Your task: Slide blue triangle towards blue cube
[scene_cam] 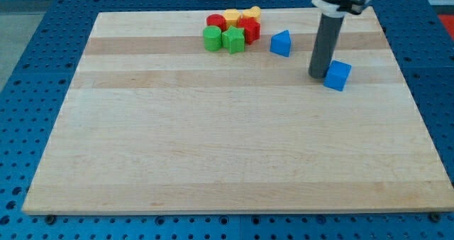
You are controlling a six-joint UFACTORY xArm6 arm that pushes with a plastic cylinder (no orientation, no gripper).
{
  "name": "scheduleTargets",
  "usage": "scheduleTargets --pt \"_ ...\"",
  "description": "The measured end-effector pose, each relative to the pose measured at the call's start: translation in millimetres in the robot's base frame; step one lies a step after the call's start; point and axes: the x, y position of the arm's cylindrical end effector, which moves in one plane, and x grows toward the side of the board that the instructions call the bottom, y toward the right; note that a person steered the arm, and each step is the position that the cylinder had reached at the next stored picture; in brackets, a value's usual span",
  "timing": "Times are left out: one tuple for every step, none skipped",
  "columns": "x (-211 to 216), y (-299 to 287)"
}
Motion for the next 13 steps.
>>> scheduleTargets --pt "1 15" --pt "1 23" --pt "1 30" --pt "-5 30" --pt "-38 29" --pt "-77 19" --pt "-110 0" --pt "-129 -34" --pt "-131 -67" --pt "-130 -82" --pt "-122 -92" --pt "-106 -93" --pt "-87 -93"
